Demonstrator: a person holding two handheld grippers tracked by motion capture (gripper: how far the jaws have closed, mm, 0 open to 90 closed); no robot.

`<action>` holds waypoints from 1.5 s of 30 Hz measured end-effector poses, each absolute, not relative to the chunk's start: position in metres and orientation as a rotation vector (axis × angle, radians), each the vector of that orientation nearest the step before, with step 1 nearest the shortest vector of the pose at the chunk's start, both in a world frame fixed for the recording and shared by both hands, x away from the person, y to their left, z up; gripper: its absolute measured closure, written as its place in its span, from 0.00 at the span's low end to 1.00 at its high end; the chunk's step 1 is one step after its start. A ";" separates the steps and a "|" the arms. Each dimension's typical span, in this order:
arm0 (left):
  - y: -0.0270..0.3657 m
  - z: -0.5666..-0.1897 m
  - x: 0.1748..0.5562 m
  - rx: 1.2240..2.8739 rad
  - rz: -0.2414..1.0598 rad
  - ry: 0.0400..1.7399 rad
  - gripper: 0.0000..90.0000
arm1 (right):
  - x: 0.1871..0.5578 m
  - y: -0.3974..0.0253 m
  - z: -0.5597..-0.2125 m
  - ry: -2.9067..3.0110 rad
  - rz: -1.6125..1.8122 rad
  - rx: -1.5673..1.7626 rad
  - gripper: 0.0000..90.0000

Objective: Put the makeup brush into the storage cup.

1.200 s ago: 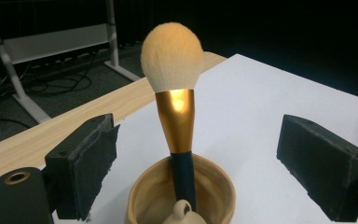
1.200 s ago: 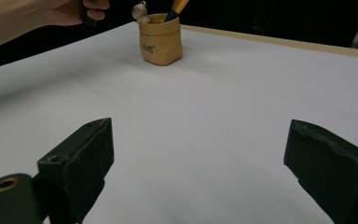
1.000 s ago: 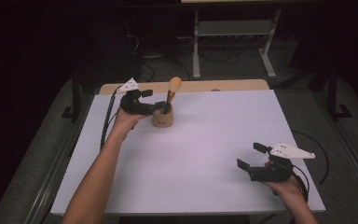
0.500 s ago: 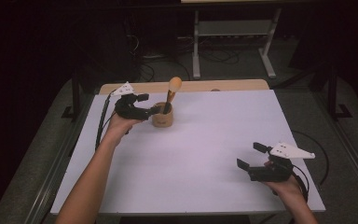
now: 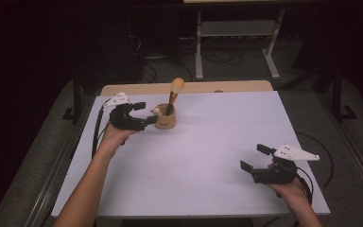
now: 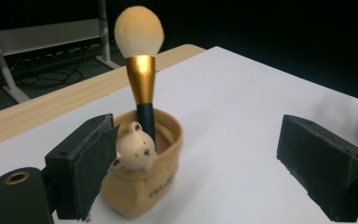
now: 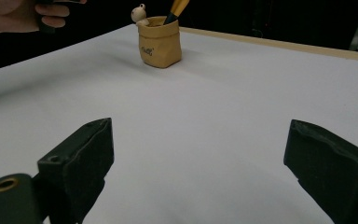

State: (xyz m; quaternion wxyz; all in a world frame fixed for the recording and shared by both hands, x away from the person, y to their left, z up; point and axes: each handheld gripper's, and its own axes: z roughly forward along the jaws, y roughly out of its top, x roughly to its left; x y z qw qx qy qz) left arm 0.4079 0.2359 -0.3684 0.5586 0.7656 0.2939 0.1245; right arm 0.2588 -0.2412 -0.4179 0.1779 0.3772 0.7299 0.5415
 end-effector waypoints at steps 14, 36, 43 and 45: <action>0.243 -0.374 0.367 1.802 0.294 0.682 0.13 | 0.258 -0.241 -0.418 2.057 1.520 1.055 0.08; 0.254 -0.384 0.317 1.797 0.281 0.646 0.13 | 0.259 -0.242 -0.419 2.063 1.516 1.061 0.08; 0.259 -0.392 0.300 1.792 0.274 0.647 0.13 | 0.258 -0.242 -0.418 2.063 1.518 1.059 0.08; 0.260 -0.394 0.296 1.802 0.280 0.644 0.14 | 0.259 -0.242 -0.419 2.062 1.517 1.059 0.08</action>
